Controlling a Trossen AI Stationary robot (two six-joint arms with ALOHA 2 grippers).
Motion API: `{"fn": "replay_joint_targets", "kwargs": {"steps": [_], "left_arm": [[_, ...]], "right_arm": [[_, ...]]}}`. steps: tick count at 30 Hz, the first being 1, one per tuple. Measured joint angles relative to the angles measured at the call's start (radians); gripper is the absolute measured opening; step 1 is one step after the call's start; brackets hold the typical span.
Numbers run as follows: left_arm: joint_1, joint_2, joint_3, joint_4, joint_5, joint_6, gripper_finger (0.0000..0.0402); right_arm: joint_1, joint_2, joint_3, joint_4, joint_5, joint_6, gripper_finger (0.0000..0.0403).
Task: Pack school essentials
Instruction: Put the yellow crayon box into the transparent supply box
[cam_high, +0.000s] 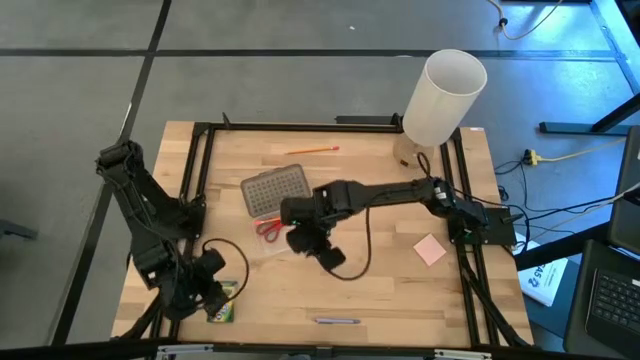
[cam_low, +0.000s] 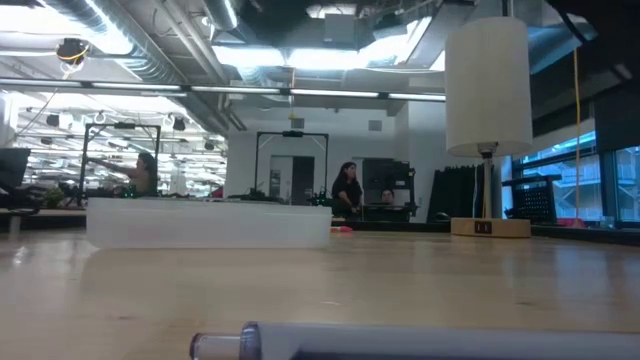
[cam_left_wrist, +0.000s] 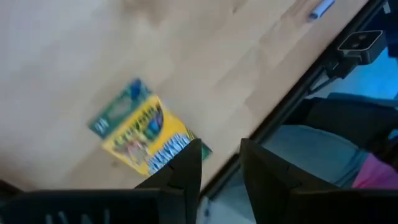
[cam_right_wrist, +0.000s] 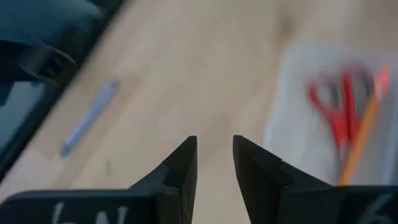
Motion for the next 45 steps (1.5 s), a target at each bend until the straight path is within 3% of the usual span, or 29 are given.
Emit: {"fn": "replay_joint_targets", "kwargs": {"steps": [3, 12, 36, 40, 45], "left_arm": [[-0.029, 0.030, 0.000, 0.027, 0.006, -0.082, 0.0101], [-0.076, 0.097, 0.000, 0.065, 0.049, -0.225, 0.0102], [0.004, 0.117, 0.000, -0.031, 0.090, -0.257, 0.0105], [0.028, 0.129, 0.000, -0.034, 0.105, -0.302, 0.0131], [0.046, 0.166, 0.000, -0.027, 0.136, -0.354, 0.0209]], "right_arm": [[0.034, -0.003, 0.000, 0.061, -0.075, -0.049, 0.0106], [0.097, -0.002, -0.001, 0.212, -0.084, -0.050, 0.0106], [0.103, 0.000, -0.001, 0.265, -0.084, -0.049, 0.0106], [0.103, 0.000, -0.001, 0.265, -0.084, -0.049, 0.0106], [0.103, 0.000, -0.001, 0.265, -0.084, -0.049, 0.0106]]}}
